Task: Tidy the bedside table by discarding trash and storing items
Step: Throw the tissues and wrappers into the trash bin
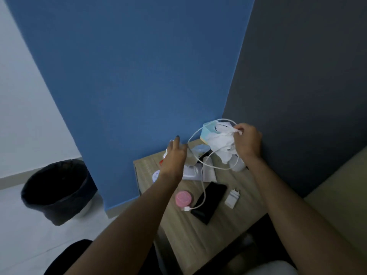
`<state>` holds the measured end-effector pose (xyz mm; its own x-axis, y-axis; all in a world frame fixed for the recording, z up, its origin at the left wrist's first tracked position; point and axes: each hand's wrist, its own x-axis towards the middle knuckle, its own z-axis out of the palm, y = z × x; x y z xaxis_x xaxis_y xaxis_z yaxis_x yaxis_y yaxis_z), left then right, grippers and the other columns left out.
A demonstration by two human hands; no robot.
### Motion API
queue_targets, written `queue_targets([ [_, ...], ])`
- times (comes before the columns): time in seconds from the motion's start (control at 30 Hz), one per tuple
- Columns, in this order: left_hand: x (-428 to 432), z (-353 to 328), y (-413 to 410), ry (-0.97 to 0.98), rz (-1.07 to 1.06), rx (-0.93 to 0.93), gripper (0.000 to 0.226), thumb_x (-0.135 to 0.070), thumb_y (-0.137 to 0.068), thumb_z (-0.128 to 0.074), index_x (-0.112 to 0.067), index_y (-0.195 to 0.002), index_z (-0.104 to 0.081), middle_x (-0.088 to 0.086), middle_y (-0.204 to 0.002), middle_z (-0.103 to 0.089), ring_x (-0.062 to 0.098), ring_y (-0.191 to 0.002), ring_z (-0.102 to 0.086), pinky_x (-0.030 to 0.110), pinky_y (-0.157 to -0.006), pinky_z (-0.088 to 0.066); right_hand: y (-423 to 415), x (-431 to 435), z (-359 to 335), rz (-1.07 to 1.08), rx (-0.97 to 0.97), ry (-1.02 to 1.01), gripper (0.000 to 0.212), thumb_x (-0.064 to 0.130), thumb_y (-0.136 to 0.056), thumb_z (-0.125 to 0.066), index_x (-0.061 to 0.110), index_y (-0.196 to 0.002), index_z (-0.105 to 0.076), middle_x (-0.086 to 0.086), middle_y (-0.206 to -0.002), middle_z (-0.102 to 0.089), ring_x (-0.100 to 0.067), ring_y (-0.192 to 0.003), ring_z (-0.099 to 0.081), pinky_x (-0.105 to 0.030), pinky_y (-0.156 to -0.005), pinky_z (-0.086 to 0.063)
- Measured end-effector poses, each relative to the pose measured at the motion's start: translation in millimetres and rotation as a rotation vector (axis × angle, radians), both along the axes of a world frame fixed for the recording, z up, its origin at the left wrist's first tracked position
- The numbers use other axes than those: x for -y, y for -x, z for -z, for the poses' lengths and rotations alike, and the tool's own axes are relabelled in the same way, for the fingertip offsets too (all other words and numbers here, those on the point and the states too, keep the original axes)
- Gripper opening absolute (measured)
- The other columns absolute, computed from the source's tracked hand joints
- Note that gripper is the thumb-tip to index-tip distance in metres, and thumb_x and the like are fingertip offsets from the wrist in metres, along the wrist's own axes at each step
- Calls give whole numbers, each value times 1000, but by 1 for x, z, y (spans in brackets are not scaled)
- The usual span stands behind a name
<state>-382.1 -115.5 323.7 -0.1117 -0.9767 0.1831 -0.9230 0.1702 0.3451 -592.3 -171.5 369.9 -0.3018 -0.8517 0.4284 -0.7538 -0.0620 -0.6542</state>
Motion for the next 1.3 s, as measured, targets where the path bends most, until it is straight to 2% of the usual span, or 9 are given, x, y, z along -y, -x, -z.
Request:
queue_targets([
  [0.1, -6, -30, -7, 43, 10, 43, 76, 21, -73, -55, -6, -139, -32, 17, -157, -3, 36, -145, -8, 38, -108, -39, -11, -5, -23, 31, 12, 112, 24, -2, -82, -56, 6, -100, -70, -16, -103, -71, -32, -94, -65, -29, -80, -46],
  [0.2, -15, -52, -13, 74, 13, 62, 73, 22, -73, -53, -5, -138, -32, 16, -158, -1, 35, -146, -6, 39, -96, -49, -18, -8, -37, 54, 39, 150, 24, -4, -81, -55, 6, -97, -70, -17, -101, -69, -32, -93, -64, -30, -79, -45],
  [0.43, -21, -57, -28, 90, -16, 88, 70, 13, -76, -63, -6, -137, -34, 15, -157, -6, 33, -144, -11, 35, -92, -50, -27, -6, -45, 39, 114, 23, 21, -3, -77, -56, 8, -86, -72, -14, -91, -73, -32, -87, -66, -30, -74, -47],
  [0.6, -22, -56, -32, 91, -32, 64, 72, 11, -75, -67, -7, -137, -36, 16, -156, -7, 33, -143, -12, 37, -94, -49, -28, -10, -42, 11, 119, -36, 21, -3, -76, -57, 13, -74, -71, -10, -82, -73, -28, -81, -67, -32, -73, -52],
  [0.73, -19, -56, -32, 88, -36, 56, 74, 7, -73, -71, -7, -137, -36, 16, -156, -8, 33, -142, -14, 39, -93, -50, -23, -8, -42, -26, 100, -226, 9, 5, -77, -69, 10, -81, -75, -11, -92, -74, -29, -90, -68, -32, -78, -52],
  [0.83, -18, -56, -32, 82, -46, 46, 72, 10, -74, -68, -6, -136, -36, 16, -156, -8, 33, -143, -14, 38, -90, -51, -23, -10, -44, -51, 104, -351, 13, 14, -75, -78, 9, -87, -76, -9, -94, -73, -25, -89, -67, -27, -75, -50],
  [0.97, -16, -57, -32, 80, -43, 40, 71, 9, -75, -68, -6, -137, -36, 17, -156, -8, 34, -143, -13, 39, -92, -51, -24, -7, -48, -32, 100, -339, 11, 5, -73, -74, 12, -82, -76, -10, -95, -75, -25, -89, -68, -28, -77, -52],
  [1.17, -17, -61, -34, 73, -43, 36, 80, 7, -70, -74, -7, -138, -35, 15, -156, -8, 33, -144, -13, 42, -95, -51, -30, -6, -51, -41, 54, -317, 14, 2, -72, -71, 14, -76, -75, -9, -91, -75, -25, -87, -68, -24, -71, -46],
  [1.3, -22, -66, -44, 80, -67, 25, 72, 13, -76, -64, -7, -138, -34, 15, -156, -8, 32, -144, -12, 40, -97, -48, -38, -5, -55, -41, 28, -306, 15, 1, -72, -68, 16, -74, -74, -9, -89, -74, -27, -88, -69, -24, -72, -46],
])
